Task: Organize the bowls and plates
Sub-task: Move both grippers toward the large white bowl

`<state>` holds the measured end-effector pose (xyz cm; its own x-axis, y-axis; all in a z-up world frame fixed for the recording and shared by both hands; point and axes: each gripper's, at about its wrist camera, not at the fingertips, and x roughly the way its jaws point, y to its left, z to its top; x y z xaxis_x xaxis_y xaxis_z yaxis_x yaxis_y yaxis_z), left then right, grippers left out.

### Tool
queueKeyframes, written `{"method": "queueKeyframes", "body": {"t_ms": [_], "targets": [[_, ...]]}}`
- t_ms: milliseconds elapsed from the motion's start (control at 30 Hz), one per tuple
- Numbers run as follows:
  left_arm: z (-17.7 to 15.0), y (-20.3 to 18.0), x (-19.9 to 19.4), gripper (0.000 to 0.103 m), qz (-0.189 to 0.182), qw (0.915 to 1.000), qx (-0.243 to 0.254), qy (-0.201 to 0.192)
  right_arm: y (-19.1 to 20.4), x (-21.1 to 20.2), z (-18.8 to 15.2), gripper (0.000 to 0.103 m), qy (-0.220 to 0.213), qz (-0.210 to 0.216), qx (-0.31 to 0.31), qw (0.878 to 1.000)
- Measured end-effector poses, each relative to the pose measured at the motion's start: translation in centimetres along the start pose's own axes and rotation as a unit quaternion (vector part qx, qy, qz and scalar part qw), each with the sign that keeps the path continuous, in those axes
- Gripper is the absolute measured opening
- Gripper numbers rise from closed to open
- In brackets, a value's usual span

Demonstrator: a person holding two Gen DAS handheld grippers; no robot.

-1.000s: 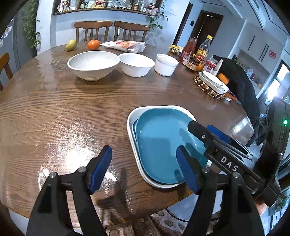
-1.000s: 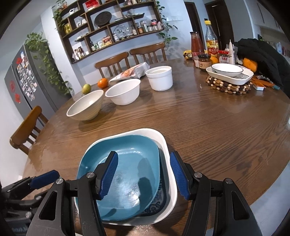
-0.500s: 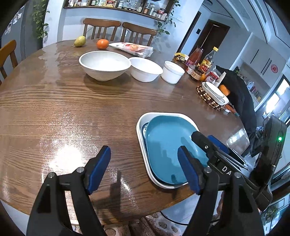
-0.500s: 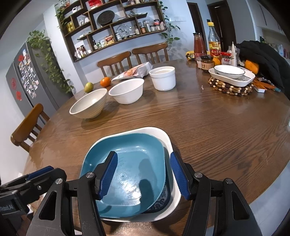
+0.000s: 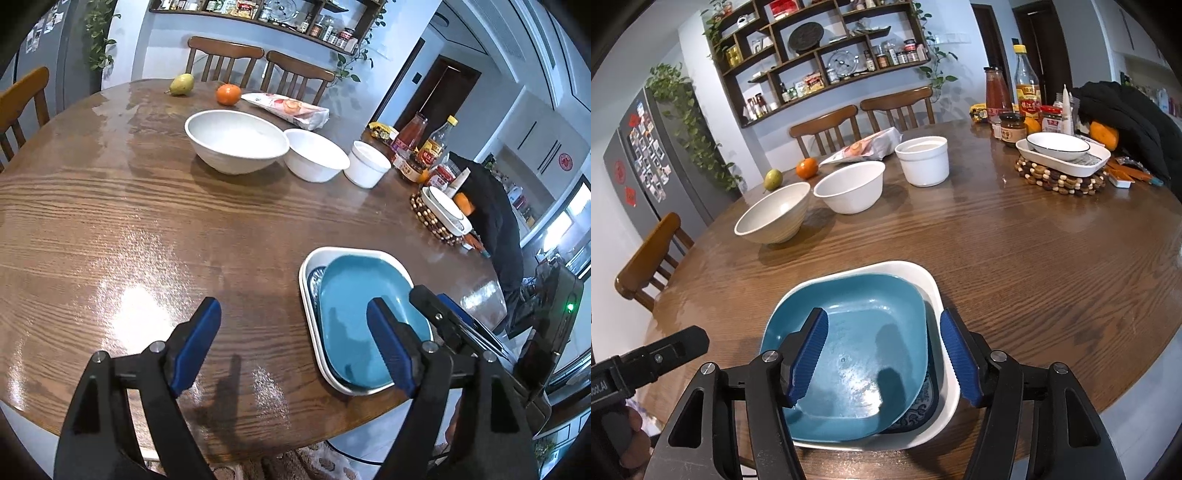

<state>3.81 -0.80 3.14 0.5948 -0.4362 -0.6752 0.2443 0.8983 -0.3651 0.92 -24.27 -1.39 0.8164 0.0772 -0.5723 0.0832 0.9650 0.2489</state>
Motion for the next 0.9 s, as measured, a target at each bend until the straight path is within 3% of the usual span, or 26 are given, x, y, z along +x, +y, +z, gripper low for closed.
{"method": "queueKeyframes", "body": {"t_ms": [100,500,667,767,900], "targets": [[0.6,0.2,-0.5,0.082,0.004,0.9999,0.000,-0.011,0.2,-0.7,0.3,0.075,-0.012,0.007,0.001,1.000],[4.7,1.6,-3.9,0.083,0.012,0.9985,0.001,-0.054,0.8,-4.3,4.8,0.076,-0.066,0.033,-0.024,0.997],[7.3,1.8,-5.6,0.085,0.006,0.9966,0.000,-0.082,3.4,-7.6,7.9,0.077,-0.111,0.059,-0.076,0.989],[9.2,1.9,-6.4,0.085,0.000,0.9955,-0.001,-0.095,5.3,-9.6,10.0,0.088,-0.144,0.101,-0.107,0.979],[12.2,1.9,-6.4,0.085,0.002,0.9947,-0.006,-0.103,8.3,-9.9,13.3,0.089,-0.125,0.162,-0.150,0.967]]}}
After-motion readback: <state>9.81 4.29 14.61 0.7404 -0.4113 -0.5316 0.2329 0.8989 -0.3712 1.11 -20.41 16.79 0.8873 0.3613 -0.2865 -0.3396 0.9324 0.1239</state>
